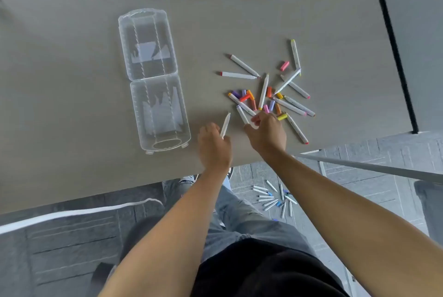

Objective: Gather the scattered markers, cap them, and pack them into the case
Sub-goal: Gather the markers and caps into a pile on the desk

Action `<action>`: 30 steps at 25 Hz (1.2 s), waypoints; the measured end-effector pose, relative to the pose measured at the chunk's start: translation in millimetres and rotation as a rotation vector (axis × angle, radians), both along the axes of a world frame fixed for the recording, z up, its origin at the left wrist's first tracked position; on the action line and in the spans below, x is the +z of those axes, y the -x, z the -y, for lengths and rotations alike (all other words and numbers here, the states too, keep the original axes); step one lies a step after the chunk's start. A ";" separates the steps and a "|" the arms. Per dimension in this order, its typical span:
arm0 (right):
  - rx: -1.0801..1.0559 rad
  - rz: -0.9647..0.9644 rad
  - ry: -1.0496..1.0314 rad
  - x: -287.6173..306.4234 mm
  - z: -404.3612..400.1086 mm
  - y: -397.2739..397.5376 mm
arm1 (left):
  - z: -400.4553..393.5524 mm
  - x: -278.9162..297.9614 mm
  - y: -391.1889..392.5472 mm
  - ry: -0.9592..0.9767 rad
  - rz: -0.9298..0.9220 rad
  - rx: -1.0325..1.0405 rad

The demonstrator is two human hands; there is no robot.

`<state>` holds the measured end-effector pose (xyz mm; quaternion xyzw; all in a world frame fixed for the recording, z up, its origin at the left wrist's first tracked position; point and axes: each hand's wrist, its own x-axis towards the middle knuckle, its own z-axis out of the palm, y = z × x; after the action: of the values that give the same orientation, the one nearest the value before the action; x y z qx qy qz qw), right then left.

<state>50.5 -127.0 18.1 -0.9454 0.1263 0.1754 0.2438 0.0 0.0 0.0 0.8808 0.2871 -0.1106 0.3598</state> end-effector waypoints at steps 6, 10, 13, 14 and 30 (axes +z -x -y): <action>0.099 -0.014 0.186 3.4 0.9 -7.3 | 0.1 -10.3 -3.7 -0.120 0.021 -0.045; 0.193 0.010 0.234 2.2 -3.4 -12.0 | 1.4 -6.2 -3.3 -0.058 0.024 0.051; 0.263 -0.013 0.233 -4.4 -9.6 -15.3 | 2.2 1.2 -0.2 0.034 0.033 0.188; 0.289 -0.033 0.231 -5.4 -10.7 -17.2 | 1.4 2.9 0.0 0.059 0.043 0.225; -0.077 -0.018 -0.646 26.3 86.1 -9.8 | 40.3 32.2 -53.0 0.246 0.005 0.149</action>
<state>60.3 -213.2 44.4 -0.8120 0.1019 0.2054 0.5367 53.0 -40.3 32.2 0.8066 0.3349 -0.1158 0.4730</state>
